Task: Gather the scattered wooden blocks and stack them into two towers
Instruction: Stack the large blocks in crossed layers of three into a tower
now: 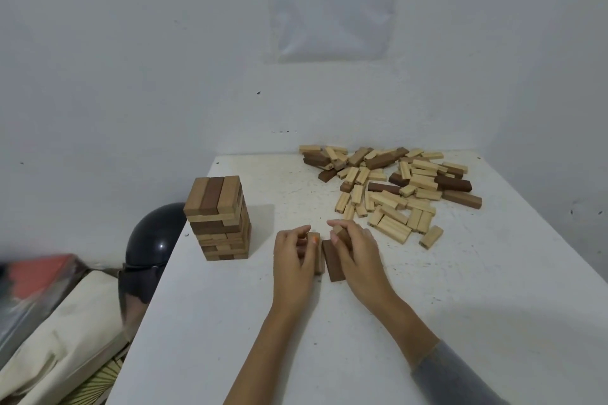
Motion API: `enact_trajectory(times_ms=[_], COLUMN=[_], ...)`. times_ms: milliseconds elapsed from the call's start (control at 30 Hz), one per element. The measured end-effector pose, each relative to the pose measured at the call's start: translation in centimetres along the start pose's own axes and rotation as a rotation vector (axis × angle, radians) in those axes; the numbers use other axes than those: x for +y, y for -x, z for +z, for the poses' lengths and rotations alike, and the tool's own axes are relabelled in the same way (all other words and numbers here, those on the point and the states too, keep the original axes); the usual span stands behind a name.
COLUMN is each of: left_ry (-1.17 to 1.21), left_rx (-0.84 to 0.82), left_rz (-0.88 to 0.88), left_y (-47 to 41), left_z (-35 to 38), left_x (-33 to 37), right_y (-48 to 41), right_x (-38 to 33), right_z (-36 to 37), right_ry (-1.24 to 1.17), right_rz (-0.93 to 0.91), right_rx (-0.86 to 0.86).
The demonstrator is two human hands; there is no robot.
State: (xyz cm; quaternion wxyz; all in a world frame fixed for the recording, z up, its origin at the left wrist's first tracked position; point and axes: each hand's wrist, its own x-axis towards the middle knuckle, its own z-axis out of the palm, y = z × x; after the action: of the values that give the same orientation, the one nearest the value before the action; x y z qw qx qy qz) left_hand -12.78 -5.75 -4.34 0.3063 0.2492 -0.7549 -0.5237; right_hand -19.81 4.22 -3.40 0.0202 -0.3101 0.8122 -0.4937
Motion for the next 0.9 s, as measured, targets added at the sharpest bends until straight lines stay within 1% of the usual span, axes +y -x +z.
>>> enact_trajectory(times_ms=[100, 167, 233, 300, 433, 667, 733, 833, 900], left_ry=[-0.048, -0.025, -0.025, -0.056, -0.161, -0.261, -0.253, -0.183, -0.148], left_rx=[0.035, 0.057, 0.064, 0.045, -0.044, -0.095, -0.102, -0.105, -0.105], left_rz=[0.021, -0.014, -0.018, 0.025, 0.073, 0.146, 0.159, 0.129, 0.101], left_y=[0.3, 0.3, 0.4, 0.4, 0.8, 1.3, 1.4, 1.4, 1.3], left_z=[-0.1, -0.2, -0.2, -0.3, -0.6, -0.8, -0.9, -1.2, -1.3], left_x=[0.0, 0.1, 0.1, 0.0, -0.2, -0.3, -0.1, 0.0, 0.0], right_y=[0.1, 0.2, 0.3, 0.4, 0.7, 1.4, 2.0, 2.9, 3.1], right_x=[-0.4, -0.4, 0.0, 0.3, 1.0, 0.9, 0.7, 0.2, 0.1], right_z=[-0.3, -0.4, -0.4, -0.6, -0.8, -0.7, -0.8, -0.9, -0.8], right_ry=[-0.105, -0.192, -0.268, -0.288, -0.04, 0.126, 0.222, 0.411, 0.497], right_rz=[0.062, 0.093, 0.101, 0.138, 0.113, 0.131, 0.115, -0.013, -0.028], right_rx=[0.048, 0.067, 0.135, 0.206, 0.219, 0.126, 0.07, 0.046, 0.001])
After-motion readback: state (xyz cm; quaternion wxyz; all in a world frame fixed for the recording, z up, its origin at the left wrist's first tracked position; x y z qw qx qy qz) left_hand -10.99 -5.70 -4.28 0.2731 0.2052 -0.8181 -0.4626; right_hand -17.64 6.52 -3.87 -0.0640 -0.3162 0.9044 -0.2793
